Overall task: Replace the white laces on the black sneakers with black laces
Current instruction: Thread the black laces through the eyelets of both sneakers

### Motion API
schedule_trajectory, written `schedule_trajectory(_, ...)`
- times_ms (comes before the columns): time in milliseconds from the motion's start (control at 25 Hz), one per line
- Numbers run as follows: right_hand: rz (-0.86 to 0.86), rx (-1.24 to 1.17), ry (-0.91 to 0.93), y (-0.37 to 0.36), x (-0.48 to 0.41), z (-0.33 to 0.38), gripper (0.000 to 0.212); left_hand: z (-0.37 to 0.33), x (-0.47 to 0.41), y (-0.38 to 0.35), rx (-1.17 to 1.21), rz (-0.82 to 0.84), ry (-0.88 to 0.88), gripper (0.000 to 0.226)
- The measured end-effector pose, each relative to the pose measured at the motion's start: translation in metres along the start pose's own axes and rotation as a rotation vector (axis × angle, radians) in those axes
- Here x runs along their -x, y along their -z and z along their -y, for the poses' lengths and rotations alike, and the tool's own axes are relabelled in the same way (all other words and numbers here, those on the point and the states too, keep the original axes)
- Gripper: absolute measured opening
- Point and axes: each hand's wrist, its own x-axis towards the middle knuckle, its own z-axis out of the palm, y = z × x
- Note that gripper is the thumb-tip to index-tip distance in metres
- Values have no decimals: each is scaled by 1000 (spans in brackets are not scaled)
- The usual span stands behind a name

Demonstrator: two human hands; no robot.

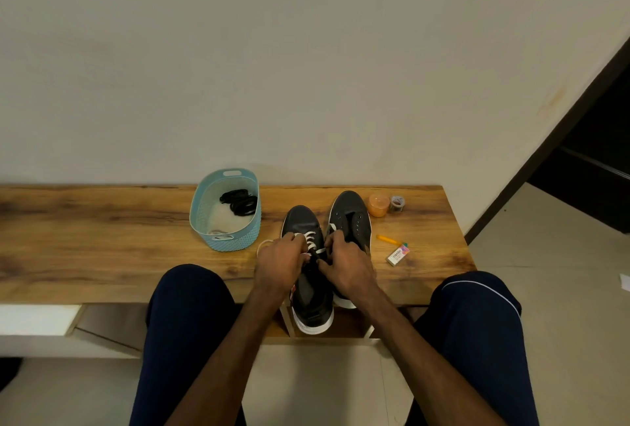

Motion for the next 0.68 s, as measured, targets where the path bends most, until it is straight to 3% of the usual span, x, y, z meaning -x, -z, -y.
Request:
schedule_trajectory(80,-7,-5,-8,1,1,-1,34,0,0,2,78,-56,75,17)
schedule_trajectory(160,-11,-27,-13,2,0,-1,33,4,2,8,347,-263,214,12)
schedule_trajectory(280,-8,-33,-18,2,-1,-1,32,20,-5,19,1334,-486,698,20)
schedule_trajectory(320,-6,-29,-22,2,-2,-1,33,25,-5,22,1597,-523,827,20)
schedule_trajectory(360,-4,-28,-26,2,-2,0,33,28,-5,24,1683,-533,895,17)
schedule_trajectory(400,-3,-29,-30,2,-2,0,34,28,-4,25,1558,-522,874,17)
schedule_trajectory(440,-1,-31,-33,2,-3,0,34,27,-2,23,1262,-492,738,23)
schedule_trajectory(560,5,-26,-34,1,-3,0,34,11,3,5,219,-242,93,39)
schedule_trajectory(600,0,-20,-35,2,-2,0,34,2,4,2,52,-128,-4,40)
schedule_trajectory(680,-4,-22,-36,2,-1,0,35,-8,3,-9,-40,-27,1,40)
